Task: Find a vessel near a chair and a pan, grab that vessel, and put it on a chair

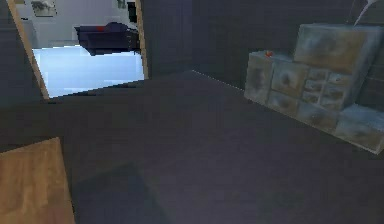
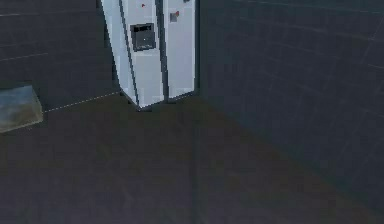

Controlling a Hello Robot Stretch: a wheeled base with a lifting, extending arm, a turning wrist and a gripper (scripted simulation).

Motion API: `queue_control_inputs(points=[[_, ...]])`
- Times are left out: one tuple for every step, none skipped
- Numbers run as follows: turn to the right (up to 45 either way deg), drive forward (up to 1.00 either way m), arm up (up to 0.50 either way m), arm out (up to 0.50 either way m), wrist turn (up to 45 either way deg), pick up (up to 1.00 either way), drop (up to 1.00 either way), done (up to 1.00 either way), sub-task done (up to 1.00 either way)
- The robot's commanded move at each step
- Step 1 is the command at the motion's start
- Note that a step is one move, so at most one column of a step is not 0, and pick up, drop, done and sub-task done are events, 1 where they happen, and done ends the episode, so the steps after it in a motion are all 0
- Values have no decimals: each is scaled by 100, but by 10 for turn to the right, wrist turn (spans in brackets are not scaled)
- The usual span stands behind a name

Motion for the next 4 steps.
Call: queue_control_inputs(points=[[150,0,0,0,0,0,0,0,0],[30,0,0,0,0,0,0,0,0],[90,0,0,0,0,0,0,0,0],[0,50,0,0,0,0,0,0,0]])
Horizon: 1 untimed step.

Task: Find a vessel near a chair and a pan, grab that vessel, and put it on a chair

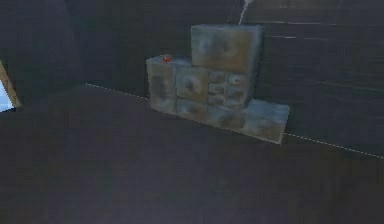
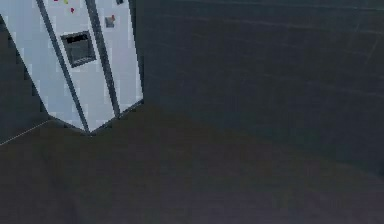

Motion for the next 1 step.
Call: queue_control_inputs(points=[[-450,0,0,0,0,0,0,0,0]])
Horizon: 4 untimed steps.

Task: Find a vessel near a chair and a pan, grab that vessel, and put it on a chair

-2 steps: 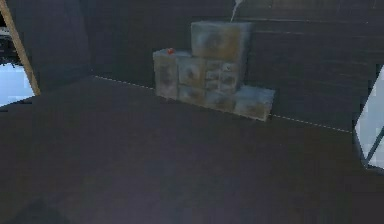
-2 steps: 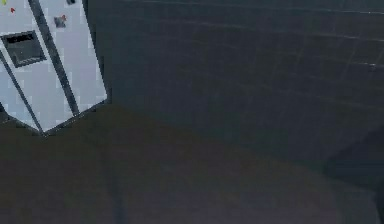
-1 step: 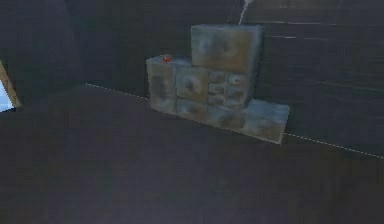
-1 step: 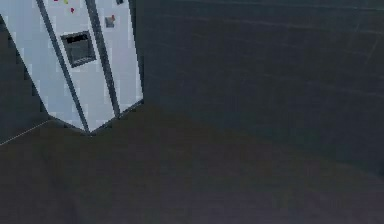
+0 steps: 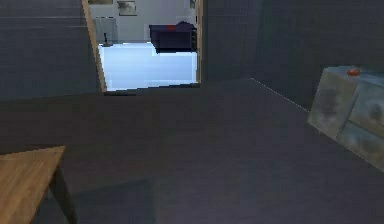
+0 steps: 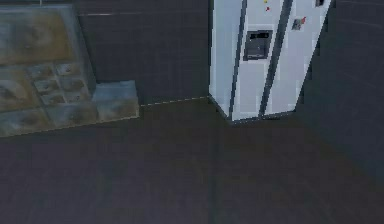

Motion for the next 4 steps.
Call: queue_control_inputs(points=[[0,5,0,0,0,0,0,0,0],[-150,0,0,0,0,0,0,0,0],[0,100,0,0,0,0,0,0,0],[-30,0,0,0,0,0,0,0,0]])
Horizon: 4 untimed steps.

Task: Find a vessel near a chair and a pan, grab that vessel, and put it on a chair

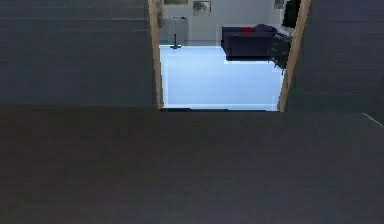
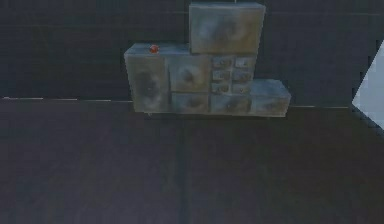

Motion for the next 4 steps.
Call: queue_control_inputs(points=[[0,50,0,0,0,0,0,0,0],[-390,0,0,0,0,0,0,0,0],[0,35,0,0,0,0,0,0,0],[-450,0,0,0,0,0,0,0,0]])
